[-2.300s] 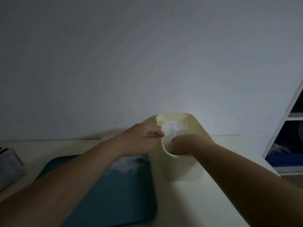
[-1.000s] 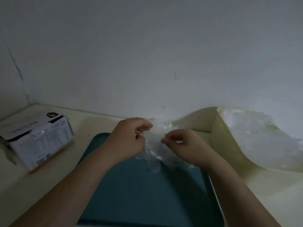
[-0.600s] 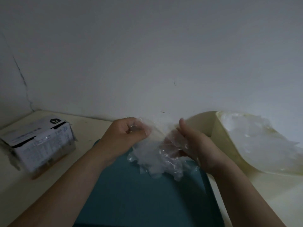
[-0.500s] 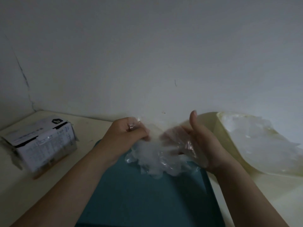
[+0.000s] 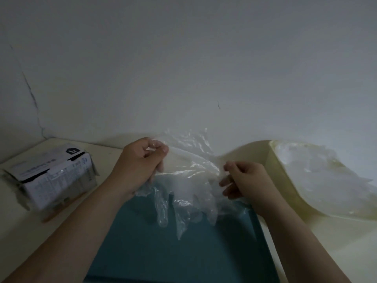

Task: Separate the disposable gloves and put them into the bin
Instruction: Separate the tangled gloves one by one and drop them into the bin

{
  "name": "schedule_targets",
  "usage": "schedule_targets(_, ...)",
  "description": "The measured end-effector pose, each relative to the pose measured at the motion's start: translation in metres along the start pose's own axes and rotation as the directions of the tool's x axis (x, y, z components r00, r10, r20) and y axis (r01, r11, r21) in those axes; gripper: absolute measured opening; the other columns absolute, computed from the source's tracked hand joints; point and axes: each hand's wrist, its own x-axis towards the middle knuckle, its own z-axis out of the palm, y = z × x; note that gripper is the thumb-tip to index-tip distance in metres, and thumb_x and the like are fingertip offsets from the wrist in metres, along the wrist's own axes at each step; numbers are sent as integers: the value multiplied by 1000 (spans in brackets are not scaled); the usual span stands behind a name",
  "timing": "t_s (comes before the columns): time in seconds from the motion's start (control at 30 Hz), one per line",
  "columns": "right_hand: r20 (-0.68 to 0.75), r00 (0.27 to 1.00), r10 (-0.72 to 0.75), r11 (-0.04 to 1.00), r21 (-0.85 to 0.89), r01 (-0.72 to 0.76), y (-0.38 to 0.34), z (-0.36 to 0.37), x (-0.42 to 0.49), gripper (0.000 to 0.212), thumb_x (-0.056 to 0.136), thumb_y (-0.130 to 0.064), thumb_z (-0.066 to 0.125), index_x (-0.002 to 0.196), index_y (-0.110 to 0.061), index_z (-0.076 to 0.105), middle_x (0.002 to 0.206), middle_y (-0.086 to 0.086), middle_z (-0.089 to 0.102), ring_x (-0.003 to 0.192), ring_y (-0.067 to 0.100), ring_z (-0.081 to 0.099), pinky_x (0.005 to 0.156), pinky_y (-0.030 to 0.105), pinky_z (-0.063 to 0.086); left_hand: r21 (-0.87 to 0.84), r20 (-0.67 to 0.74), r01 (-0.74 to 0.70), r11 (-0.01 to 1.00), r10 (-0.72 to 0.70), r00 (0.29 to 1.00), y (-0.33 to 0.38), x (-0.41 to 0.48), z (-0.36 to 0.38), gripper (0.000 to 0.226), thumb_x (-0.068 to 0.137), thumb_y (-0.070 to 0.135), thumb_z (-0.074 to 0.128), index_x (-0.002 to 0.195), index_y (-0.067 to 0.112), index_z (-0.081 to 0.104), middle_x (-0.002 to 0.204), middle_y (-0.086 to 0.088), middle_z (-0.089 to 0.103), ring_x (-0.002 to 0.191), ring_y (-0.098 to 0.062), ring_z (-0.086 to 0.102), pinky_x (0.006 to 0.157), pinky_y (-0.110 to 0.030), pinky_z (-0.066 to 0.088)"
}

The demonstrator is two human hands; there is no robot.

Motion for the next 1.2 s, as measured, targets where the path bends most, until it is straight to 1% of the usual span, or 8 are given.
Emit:
schedule_targets(0.1,-106,973,-207,974,-113,195,-9,-2,-4,46,102,-51,58,104,-9,77,90,7,78,82,22,76,79,47,62,-33,61,20,999,-18,998,3,-3,3,10,101,26,68,99,17,72,61,-2,64,41,-11,43,36,-19,36)
schedule_targets(0.23,327,933,-147,973,215,78,-24,2,-17,46,92,-48,73,119,-11,75,111,7,79,105,25,75,94,45,59,-90,179,71,993,-54,982,3,-12,18,9,101,27,68,99,18,70,59,-2,61,40,-14,40,36,-21,33)
schedule_targets(0.43,173,985,-8,915,398,-63,-11,19,-8,18,102,-17,64,95,-4,75,65,13,68,48,20,59,45,27,52,-6,227,31,1000,-29,974,-3,-20,35,9,101,28,68,96,21,70,57,0,62,41,-12,43,43,-20,37)
schedule_targets(0.53,-47,999,-27,944,326,41,-4,16,-1,22,104,-18,61,88,-7,71,49,2,50,38,13,35,38,20,27,42,201,2,999,-11,980,-7,-19,33,7,100,31,70,95,25,72,56,-4,61,40,-12,45,41,-24,38)
schedule_targets(0.7,-297,941,-163,987,-38,159,-14,-4,-1,25,105,-26,56,92,-14,73,54,-1,61,42,9,50,46,26,45,377,259,-94,921,-8,966,-22,-10,22,13,98,38,70,88,30,72,60,7,65,48,-5,52,45,-19,41)
schedule_targets(0.83,-178,921,-347,851,-473,229,-23,-13,-4,31,105,-36,52,92,-11,67,74,8,68,68,25,66,68,42,59,584,366,-333,740,126,922,-42,-11,23,8,91,40,71,94,33,72,93,20,66,82,4,63,73,-24,55)
schedule_targets(0.97,-137,923,-361,835,-487,255,-25,-11,-6,30,105,-34,51,96,-10,66,81,8,71,74,27,69,74,46,59,553,595,-444,705,40,803,-53,-15,33,41,80,55,69,110,28,72,108,14,62,99,-4,61,91,-35,54)
schedule_targets(1.2,-221,908,-355,890,-376,257,-22,-13,-3,32,106,-38,46,94,-13,61,75,7,72,64,30,71,66,54,60,543,451,-326,774,59,891,-47,-12,29,9,89,18,74,84,25,78,80,16,70,75,1,66,70,-22,55)
